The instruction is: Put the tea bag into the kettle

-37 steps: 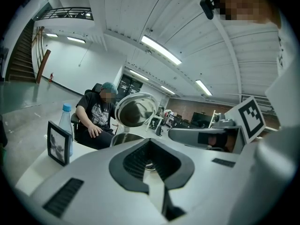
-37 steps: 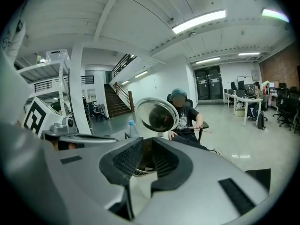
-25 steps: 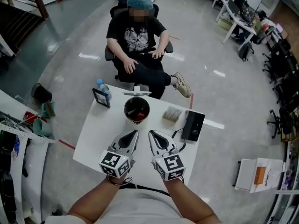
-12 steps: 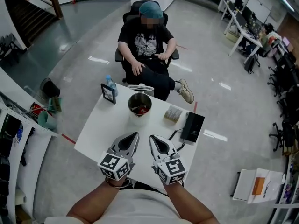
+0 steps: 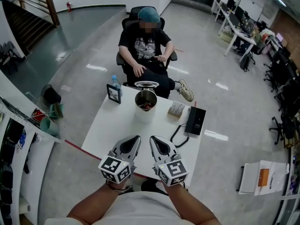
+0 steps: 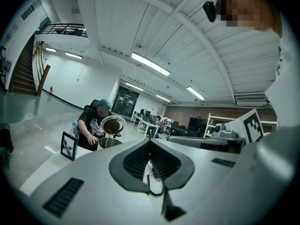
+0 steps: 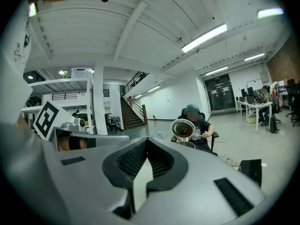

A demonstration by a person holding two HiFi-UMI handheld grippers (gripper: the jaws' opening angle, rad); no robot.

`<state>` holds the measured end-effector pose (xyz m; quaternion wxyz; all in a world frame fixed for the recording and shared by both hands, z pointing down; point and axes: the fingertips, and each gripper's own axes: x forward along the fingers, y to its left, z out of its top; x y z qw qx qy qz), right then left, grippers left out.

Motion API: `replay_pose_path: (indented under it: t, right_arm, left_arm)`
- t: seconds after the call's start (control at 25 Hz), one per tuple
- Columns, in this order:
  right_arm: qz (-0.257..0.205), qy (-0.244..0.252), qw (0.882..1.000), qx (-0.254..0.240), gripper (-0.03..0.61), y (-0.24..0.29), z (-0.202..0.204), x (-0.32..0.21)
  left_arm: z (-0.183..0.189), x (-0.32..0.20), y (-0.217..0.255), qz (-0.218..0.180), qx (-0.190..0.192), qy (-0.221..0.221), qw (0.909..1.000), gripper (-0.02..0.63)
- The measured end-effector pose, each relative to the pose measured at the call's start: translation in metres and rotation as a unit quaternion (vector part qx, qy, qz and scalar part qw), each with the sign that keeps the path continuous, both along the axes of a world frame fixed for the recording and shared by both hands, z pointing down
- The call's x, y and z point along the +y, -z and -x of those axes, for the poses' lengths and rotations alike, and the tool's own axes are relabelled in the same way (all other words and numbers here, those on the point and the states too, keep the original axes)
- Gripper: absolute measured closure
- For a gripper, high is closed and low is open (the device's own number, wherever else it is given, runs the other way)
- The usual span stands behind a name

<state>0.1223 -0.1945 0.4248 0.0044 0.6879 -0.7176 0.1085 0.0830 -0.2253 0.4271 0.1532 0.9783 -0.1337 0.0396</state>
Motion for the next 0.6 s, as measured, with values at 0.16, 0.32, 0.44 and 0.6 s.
replay_pose_path:
  t: [0.16,0.32,0.44,0.6]
  right_arm:
    - [-0.009,-0.014,1.0,0.011,0.566,0.01,0.034,0.012]
    - [-0.019,-0.024,0.999,0.021,0.566,0.023,0.071,0.031]
    - [-0.036,-0.029,0.999,0.019,0.566,0.034,0.103,0.049]
    - [-0.067,-0.043,0.996,0.026,0.566,0.052,0.14,0.076]
  left_arm:
    - [0.032,0.013,0.011,-0.008,0.008,-0.013,0.9999,0.604]
    - [0.067,0.033,0.027,-0.021,0.017,-0.028,0.9992,0.606]
    - [0.095,0.051,0.038,-0.032,0.022,-0.04,0.9984,0.606]
    - [0.133,0.07,0.047,-0.043,0.024,-0.047,0.9977,0.606]
